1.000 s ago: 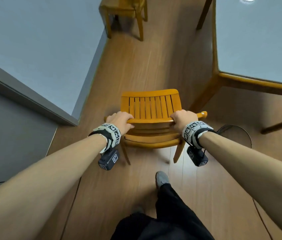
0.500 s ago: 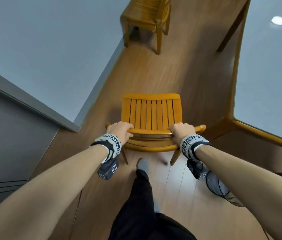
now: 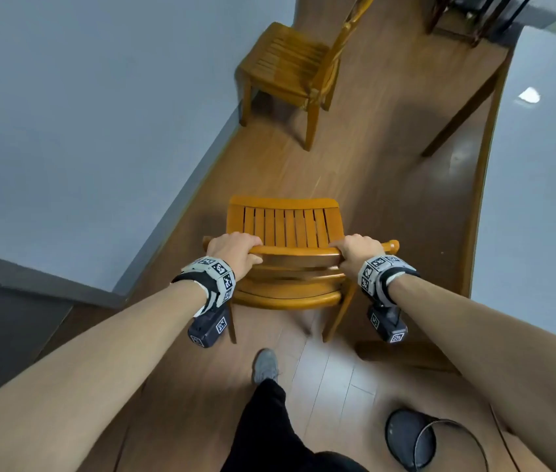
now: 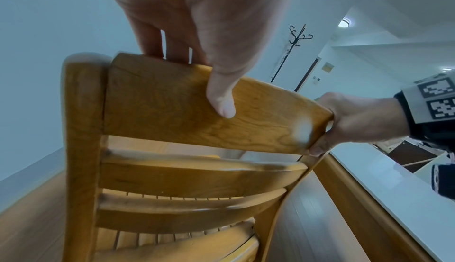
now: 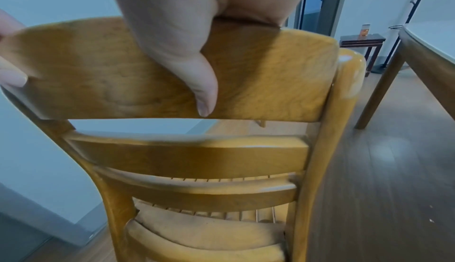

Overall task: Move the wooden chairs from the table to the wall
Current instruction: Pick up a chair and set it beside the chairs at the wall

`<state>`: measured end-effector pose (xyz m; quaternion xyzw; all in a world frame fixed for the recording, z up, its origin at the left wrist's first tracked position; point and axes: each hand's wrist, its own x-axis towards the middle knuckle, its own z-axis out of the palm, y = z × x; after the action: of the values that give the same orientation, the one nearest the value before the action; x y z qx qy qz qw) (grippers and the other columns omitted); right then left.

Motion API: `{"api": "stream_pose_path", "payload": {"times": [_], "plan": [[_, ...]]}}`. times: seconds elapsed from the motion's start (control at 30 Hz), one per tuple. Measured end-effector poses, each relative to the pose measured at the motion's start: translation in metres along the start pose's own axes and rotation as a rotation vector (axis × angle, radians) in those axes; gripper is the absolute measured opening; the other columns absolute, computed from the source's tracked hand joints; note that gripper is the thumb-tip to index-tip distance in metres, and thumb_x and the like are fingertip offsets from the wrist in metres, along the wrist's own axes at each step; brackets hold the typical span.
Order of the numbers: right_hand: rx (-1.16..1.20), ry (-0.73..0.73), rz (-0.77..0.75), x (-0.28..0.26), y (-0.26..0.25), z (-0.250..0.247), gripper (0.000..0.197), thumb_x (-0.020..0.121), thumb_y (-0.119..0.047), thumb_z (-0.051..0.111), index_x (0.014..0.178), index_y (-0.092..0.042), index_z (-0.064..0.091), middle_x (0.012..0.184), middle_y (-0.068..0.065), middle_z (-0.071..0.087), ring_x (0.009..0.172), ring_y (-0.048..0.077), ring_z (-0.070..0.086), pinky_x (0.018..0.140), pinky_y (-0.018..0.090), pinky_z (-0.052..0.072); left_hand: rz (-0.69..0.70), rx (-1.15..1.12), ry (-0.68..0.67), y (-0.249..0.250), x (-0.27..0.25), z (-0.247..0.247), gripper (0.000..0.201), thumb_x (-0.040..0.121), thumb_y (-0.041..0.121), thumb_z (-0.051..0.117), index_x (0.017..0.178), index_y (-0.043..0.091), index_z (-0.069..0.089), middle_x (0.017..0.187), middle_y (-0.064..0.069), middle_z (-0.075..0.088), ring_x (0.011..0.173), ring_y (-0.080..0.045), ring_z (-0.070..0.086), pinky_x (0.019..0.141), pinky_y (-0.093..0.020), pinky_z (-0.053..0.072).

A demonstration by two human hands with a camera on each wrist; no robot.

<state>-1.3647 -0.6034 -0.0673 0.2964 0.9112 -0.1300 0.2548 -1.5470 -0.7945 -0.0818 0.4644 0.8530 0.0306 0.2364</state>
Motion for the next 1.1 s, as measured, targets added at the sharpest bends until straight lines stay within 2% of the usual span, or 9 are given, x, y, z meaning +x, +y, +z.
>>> {"api": "stream_pose_path", "payload": {"times": [0.13, 0.23, 0.37, 0.53, 0.63, 0.77, 0.9, 1.0, 1.1], "plan": [[-0.002, 0.039, 0.003, 0.038, 0.012, -0.04, 0.031, 0.083, -0.013, 0.062, 0.104, -0.036, 0.066, 0.093, -0.004, 0.064, 0.093, 0.026, 0.063, 0.075, 0.036, 0.05, 0.004, -0.005, 0.044, 0.001, 0.044, -0.029, 0.012, 0.094, 0.043, 0.061, 0.097, 0.032, 0.064, 0.079, 0.009, 0.063, 0.08, -0.02, 0.063, 0.08, -0.04, 0.052], [-0.044, 0.051, -0.026, 0.062, 0.021, -0.063, 0.027, 0.08, -0.011, 0.062, 0.094, -0.033, 0.064, 0.088, -0.003, 0.064, 0.088, 0.026, 0.062, 0.072, 0.036, 0.049, -0.001, -0.004, 0.059, 0.002, 0.066, -0.043, 0.013, 0.095, 0.044, 0.06, 0.1, 0.032, 0.064, 0.081, 0.008, 0.064, 0.08, -0.02, 0.062, 0.08, -0.041, 0.053], [-0.078, 0.043, -0.07, 0.086, 0.033, -0.083, 0.022, 0.078, -0.013, 0.065, 0.088, -0.032, 0.061, 0.082, -0.004, 0.061, 0.082, 0.024, 0.06, 0.071, 0.035, 0.048, -0.042, -0.009, 0.083, 0.008, 0.083, -0.049, 0.015, 0.094, 0.045, 0.06, 0.104, 0.034, 0.064, 0.085, 0.007, 0.066, 0.082, -0.02, 0.063, 0.079, -0.04, 0.053], [-0.135, 0.036, -0.16, 0.108, 0.056, -0.1, 0.025, 0.078, -0.013, 0.064, 0.091, -0.034, 0.062, 0.087, -0.002, 0.064, 0.083, 0.024, 0.061, 0.074, 0.037, 0.051, -0.135, -0.015, 0.117, 0.032, 0.091, -0.046, 0.015, 0.095, 0.043, 0.061, 0.105, 0.032, 0.064, 0.086, 0.007, 0.065, 0.084, -0.02, 0.064, 0.078, -0.039, 0.054], [-0.189, 0.042, -0.206, 0.116, 0.077, -0.101, 0.027, 0.078, -0.014, 0.063, 0.094, -0.036, 0.064, 0.09, -0.002, 0.066, 0.084, 0.025, 0.062, 0.074, 0.037, 0.052, -0.174, -0.016, 0.105, 0.057, 0.09, -0.036, 0.018, 0.095, 0.045, 0.059, 0.106, 0.033, 0.064, 0.086, 0.008, 0.062, 0.083, -0.02, 0.062, 0.076, -0.036, 0.052], [-0.226, 0.044, -0.261, 0.126, 0.104, -0.102, 0.032, 0.081, -0.019, 0.061, 0.105, -0.039, 0.066, 0.092, -0.002, 0.067, 0.082, 0.025, 0.061, 0.073, 0.036, 0.05, -0.231, -0.046, 0.107, 0.089, 0.092, -0.022, 0.017, 0.095, 0.045, 0.06, 0.106, 0.033, 0.066, 0.09, 0.006, 0.067, 0.088, -0.022, 0.065, 0.077, -0.036, 0.051], [-0.252, 0.067, -0.309, 0.136, 0.118, -0.103, 0.035, 0.083, -0.022, 0.063, 0.113, -0.04, 0.066, 0.097, 0.0, 0.067, 0.09, 0.027, 0.064, 0.074, 0.036, 0.048, -0.271, -0.062, 0.101, 0.105, 0.1, -0.02, 0.016, 0.095, 0.044, 0.061, 0.104, 0.032, 0.067, 0.088, 0.006, 0.066, 0.085, -0.021, 0.063, 0.076, -0.035, 0.051], [-0.243, 0.08, -0.319, 0.14, 0.125, -0.098, 0.032, 0.083, -0.023, 0.063, 0.11, -0.039, 0.066, 0.092, -0.002, 0.067, 0.086, 0.026, 0.064, 0.074, 0.036, 0.05, -0.26, 0.003, 0.104, 0.108, 0.103, -0.018, 0.014, 0.096, 0.043, 0.059, 0.1, 0.031, 0.064, 0.082, 0.007, 0.06, 0.078, -0.019, 0.058, 0.068, -0.031, 0.042], [-0.237, 0.083, -0.327, 0.144, 0.127, -0.09, 0.027, 0.082, -0.022, 0.062, 0.105, -0.038, 0.066, 0.083, -0.006, 0.062, 0.076, 0.022, 0.057, 0.072, 0.035, 0.052, -0.251, 0.05, 0.095, 0.103, 0.109, -0.015, 0.013, 0.096, 0.042, 0.058, 0.1, 0.03, 0.063, 0.081, 0.006, 0.06, 0.078, -0.02, 0.06, 0.066, -0.031, 0.04]]}}
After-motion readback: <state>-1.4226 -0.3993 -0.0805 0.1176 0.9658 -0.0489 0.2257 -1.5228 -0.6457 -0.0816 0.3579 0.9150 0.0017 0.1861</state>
